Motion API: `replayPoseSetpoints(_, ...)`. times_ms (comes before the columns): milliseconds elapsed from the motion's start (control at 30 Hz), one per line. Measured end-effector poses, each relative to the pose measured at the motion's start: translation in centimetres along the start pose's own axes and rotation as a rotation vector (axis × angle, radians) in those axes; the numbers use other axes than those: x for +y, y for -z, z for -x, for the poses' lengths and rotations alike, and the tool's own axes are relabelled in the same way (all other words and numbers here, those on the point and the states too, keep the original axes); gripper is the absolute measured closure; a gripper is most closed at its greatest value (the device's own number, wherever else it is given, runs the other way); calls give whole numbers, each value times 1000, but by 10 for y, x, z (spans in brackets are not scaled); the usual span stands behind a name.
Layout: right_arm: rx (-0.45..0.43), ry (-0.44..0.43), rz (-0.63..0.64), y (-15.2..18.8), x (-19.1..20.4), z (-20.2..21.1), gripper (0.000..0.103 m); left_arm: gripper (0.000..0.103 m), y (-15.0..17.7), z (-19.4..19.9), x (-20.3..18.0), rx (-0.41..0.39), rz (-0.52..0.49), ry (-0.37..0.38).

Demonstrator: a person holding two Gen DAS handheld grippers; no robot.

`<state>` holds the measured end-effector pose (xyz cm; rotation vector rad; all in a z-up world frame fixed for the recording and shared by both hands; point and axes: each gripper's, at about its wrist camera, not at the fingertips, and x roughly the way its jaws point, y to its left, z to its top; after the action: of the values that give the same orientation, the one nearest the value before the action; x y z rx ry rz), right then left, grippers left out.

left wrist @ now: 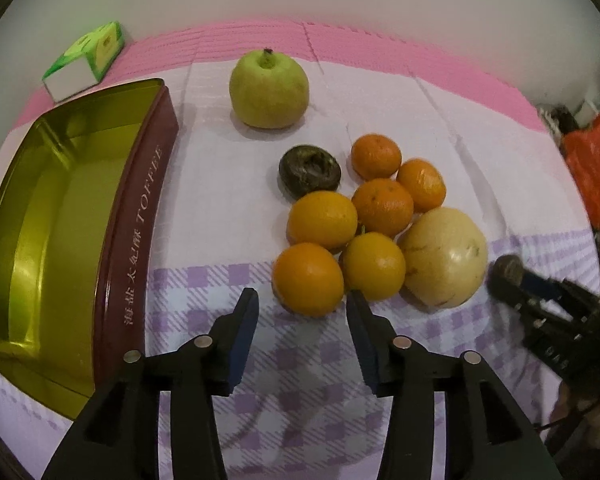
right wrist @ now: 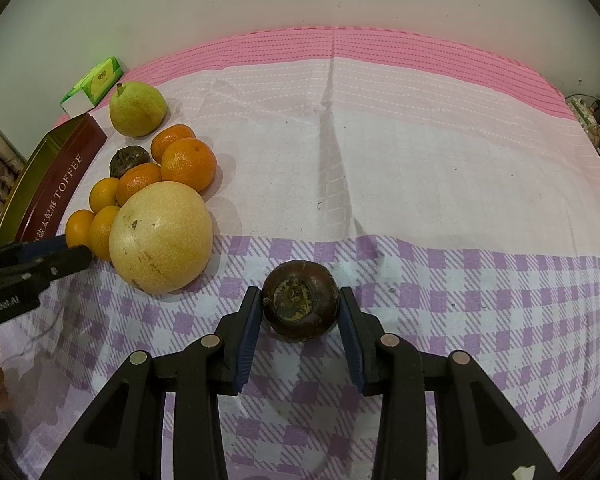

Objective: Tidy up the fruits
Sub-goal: 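Lift the dark fruit with the right tool while the left tool grasps an orange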

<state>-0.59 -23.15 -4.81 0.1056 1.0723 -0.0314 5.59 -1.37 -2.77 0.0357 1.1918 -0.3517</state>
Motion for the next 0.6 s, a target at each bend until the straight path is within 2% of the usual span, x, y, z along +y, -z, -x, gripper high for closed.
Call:
replayPoseSetpoints(200, 1, 3, 5, 0, 2, 0, 67, 51, -14, -4, 0, -3, 41, -5)
replayPoseSetpoints(600, 2, 0, 3, 1, 1, -1, 67, 52, -9, -14, 6, 21, 38, -11)
